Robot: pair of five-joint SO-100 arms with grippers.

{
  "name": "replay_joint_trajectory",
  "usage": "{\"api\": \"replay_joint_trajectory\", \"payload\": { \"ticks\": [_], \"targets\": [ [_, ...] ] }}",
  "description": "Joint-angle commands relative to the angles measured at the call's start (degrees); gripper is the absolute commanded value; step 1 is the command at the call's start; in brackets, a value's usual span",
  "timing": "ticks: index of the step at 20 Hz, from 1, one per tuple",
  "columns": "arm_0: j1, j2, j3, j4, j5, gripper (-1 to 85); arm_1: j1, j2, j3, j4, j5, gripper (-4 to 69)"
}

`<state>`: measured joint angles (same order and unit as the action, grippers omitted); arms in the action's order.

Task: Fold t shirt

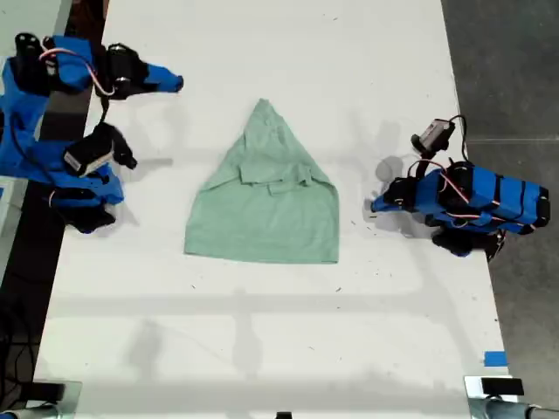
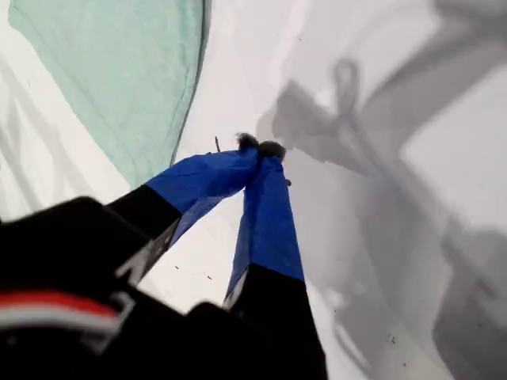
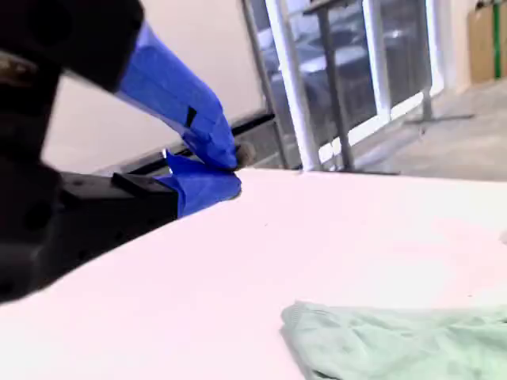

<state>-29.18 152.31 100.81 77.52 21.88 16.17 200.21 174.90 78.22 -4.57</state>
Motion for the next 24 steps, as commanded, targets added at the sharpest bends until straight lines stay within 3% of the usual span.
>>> {"api": "replay_joint_trajectory", "payload": {
  "ticks": [1, 3, 7, 9, 24],
  "targets": [
    [8.96, 27.86, 36.74, -10.99, -10.02, -0.1, -0.44, 0.53, 2.20, 0.09, -0.79, -0.5],
    [17.49, 45.53, 62.05, -20.13, -16.44, -0.2, -0.35, 0.53, 2.20, 0.09, -0.79, -0.5],
    [15.03, 54.32, 79.98, -21.62, -11.69, -0.2, -0.35, 0.53, 2.20, 0.09, -0.79, -0.5],
    [16.44, 54.40, 81.91, -23.91, -11.69, -0.2, -0.26, 0.62, 2.20, 0.09, -0.79, -0.5],
    [13.36, 54.40, 82.44, -22.24, -12.04, -0.2, -0.35, 0.62, 2.20, 0.26, -0.70, -0.5]
  ]
}}
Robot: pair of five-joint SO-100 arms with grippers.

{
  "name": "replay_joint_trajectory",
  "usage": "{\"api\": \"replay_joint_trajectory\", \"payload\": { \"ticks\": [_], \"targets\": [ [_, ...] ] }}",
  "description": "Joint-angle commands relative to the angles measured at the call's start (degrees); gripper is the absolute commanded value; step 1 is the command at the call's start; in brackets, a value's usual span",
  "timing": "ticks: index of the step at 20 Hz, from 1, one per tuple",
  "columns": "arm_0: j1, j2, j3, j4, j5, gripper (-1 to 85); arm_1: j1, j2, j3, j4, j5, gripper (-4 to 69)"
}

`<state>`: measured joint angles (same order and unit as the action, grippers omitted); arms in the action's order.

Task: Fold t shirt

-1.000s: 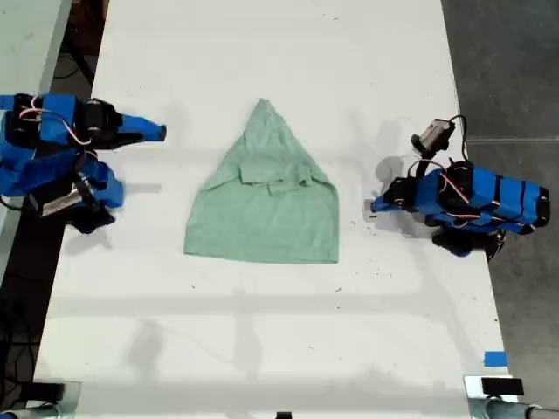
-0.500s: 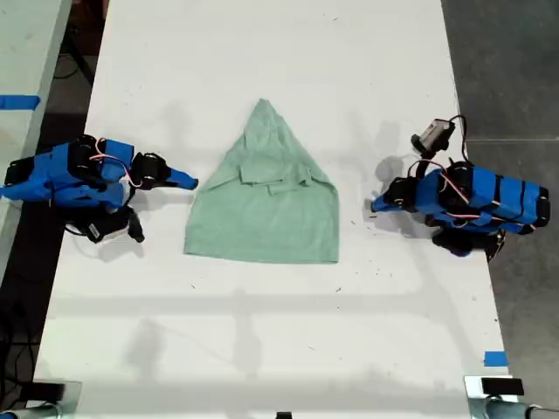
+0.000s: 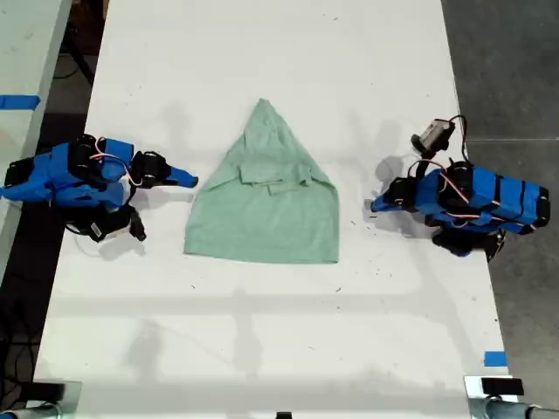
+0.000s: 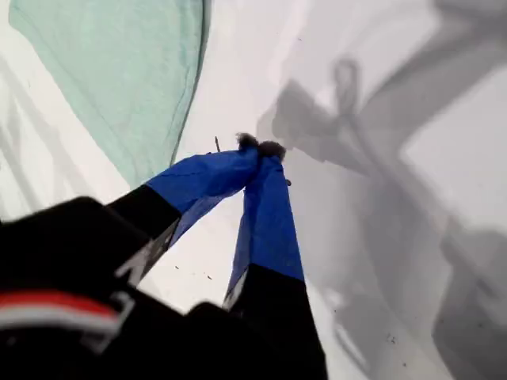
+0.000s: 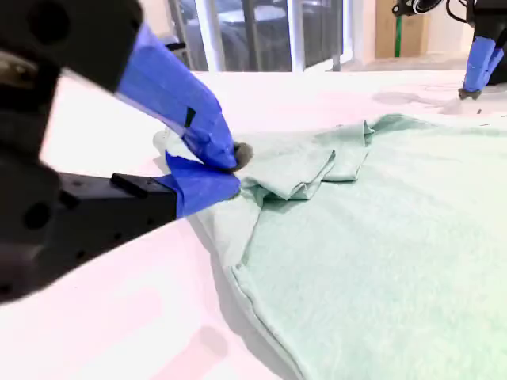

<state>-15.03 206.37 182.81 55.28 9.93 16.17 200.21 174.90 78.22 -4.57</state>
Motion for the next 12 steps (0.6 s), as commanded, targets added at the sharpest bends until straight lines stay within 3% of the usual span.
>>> {"api": "replay_joint_trajectory", "payload": {
  "ticks": [1, 12],
  "targets": [
    [-0.79, 0.35, 0.44, 0.00, -0.09, -0.2, -0.35, 0.62, 2.20, 0.26, -0.70, -0.5],
    [-1.14, 0.35, 0.53, 0.00, -0.09, -0.2, -0.35, 0.62, 2.20, 0.26, -0.70, -0.5]
  ]
}}
